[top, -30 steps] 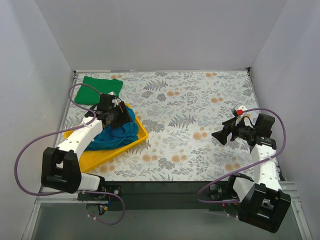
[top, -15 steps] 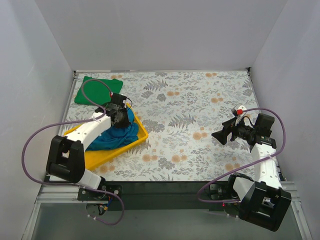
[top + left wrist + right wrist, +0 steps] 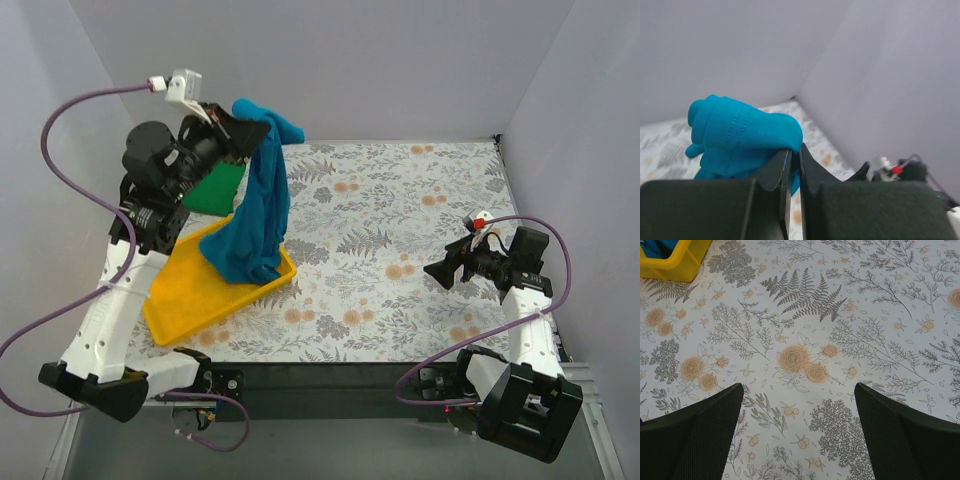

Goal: Fold and stack the t-shirts
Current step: Grab the tshirt from the pile, then move the tshirt to the center of the board

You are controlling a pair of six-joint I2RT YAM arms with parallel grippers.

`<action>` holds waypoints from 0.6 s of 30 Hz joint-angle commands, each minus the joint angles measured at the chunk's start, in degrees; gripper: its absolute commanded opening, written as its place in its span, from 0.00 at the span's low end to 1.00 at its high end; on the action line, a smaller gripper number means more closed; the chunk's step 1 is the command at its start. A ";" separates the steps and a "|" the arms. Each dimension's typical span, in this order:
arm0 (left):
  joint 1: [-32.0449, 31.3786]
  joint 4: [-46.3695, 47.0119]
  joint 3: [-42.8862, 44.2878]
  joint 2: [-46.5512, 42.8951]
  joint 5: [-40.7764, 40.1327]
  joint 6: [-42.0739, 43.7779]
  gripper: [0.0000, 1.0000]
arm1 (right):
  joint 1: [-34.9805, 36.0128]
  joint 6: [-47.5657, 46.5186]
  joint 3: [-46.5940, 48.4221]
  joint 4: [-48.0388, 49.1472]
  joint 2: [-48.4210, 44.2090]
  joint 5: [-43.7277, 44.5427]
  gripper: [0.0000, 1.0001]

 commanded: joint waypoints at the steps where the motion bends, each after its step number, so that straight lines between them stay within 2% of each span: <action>1: -0.67 6.31 9.82 6.48 11.41 -5.94 0.00 | -0.26 -0.48 1.53 1.56 -1.04 -0.05 0.98; 2: -1.02 7.27 13.67 9.10 12.29 -7.78 0.00 | -0.26 -0.48 1.53 1.47 -1.13 0.04 0.98; 7: -5.67 8.51 18.98 14.66 13.18 -9.82 0.00 | -0.35 -0.48 1.70 1.47 -1.13 0.48 0.98; 18: -14.63 9.74 14.15 21.69 9.14 -7.36 0.00 | -0.35 -0.48 1.79 1.56 -1.04 0.92 0.98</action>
